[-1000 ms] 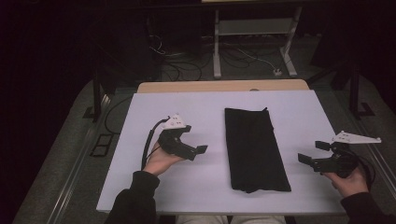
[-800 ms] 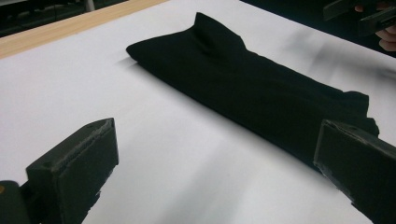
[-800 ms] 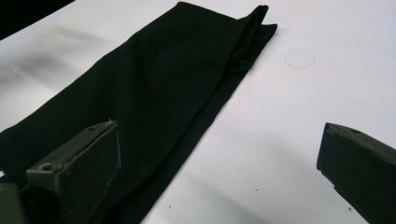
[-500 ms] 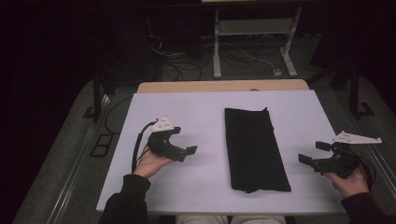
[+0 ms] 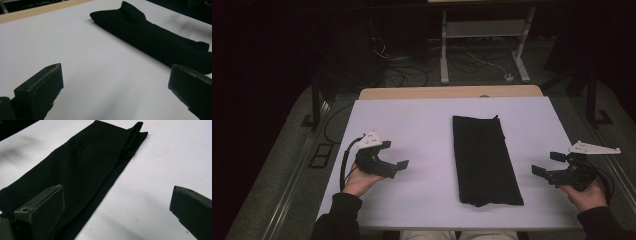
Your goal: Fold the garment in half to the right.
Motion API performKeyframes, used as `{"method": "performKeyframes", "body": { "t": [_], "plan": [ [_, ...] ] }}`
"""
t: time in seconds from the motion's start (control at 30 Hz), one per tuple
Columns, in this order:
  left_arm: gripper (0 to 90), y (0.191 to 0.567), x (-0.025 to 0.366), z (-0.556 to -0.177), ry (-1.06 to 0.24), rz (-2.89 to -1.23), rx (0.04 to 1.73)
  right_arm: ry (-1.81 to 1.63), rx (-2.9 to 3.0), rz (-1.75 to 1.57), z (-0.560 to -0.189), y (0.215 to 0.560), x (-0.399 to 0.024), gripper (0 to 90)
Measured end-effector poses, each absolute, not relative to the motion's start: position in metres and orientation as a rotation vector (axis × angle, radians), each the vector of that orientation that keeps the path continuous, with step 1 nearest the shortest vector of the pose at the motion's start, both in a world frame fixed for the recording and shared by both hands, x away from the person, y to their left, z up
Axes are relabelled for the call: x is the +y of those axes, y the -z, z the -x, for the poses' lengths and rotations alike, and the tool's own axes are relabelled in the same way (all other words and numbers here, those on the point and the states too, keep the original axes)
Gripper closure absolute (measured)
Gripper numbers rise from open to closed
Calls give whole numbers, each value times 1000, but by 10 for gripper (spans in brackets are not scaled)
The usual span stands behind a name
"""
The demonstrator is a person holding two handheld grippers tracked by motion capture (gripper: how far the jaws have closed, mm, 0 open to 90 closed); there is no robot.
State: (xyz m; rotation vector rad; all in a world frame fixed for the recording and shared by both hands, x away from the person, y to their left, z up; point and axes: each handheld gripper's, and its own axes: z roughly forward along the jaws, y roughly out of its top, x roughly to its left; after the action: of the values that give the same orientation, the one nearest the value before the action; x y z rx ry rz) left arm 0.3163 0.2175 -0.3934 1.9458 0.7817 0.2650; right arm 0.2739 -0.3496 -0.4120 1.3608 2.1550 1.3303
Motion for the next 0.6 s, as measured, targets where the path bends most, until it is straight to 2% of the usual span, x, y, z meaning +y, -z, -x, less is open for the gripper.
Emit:
{"method": "performKeyframes", "body": {
  "t": [0.6],
  "plan": [
    [0, 408, 281, -288, -362, -1825, 956, -1321, 2158, -1367, -274, 413, -350, 0]
  ]
}}
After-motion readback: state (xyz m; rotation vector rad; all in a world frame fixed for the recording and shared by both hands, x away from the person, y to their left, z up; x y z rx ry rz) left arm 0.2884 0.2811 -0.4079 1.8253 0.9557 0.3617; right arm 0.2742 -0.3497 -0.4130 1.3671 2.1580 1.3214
